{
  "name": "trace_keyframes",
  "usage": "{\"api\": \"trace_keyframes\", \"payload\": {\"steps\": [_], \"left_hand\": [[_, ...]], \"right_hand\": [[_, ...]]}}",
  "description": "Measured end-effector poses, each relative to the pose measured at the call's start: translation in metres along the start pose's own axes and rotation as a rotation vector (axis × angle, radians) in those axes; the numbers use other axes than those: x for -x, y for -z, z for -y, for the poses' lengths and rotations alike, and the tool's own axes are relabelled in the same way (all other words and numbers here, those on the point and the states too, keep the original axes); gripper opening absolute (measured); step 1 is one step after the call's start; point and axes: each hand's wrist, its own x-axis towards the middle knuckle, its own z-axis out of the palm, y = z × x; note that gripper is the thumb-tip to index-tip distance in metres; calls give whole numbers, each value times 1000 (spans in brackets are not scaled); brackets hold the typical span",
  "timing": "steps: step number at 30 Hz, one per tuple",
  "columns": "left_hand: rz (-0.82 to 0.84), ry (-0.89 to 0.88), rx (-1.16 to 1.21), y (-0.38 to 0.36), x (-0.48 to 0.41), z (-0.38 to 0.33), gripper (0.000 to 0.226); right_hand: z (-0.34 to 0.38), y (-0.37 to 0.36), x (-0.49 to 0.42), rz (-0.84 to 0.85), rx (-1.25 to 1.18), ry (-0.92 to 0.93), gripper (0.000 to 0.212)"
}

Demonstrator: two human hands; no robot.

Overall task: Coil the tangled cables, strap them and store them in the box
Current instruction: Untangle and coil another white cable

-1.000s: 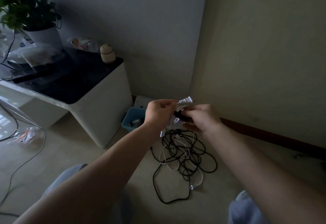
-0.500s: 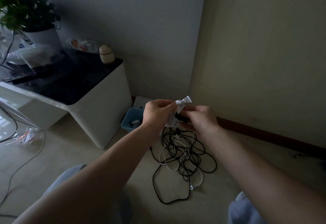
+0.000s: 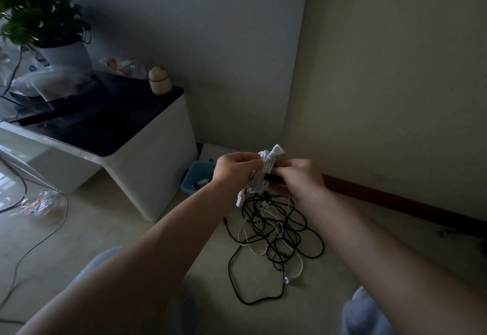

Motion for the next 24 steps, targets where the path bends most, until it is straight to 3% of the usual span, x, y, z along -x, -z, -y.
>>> {"api": "trace_keyframes", "payload": {"steps": [8, 17, 21, 24], "left_hand": [[96, 77, 14, 9, -5, 3, 18], [87, 30, -38, 2, -3, 5, 19], [83, 17, -55, 1, -2, 5, 16], [75, 11, -38, 0, 1, 6, 16]], "right_hand": [[0, 3, -1, 42, 54, 42, 19], [-6, 3, -1, -33, 260, 129, 6], [-5, 4, 0, -26, 217, 95, 17], [-4, 3, 0, -24, 194, 63, 10]]}}
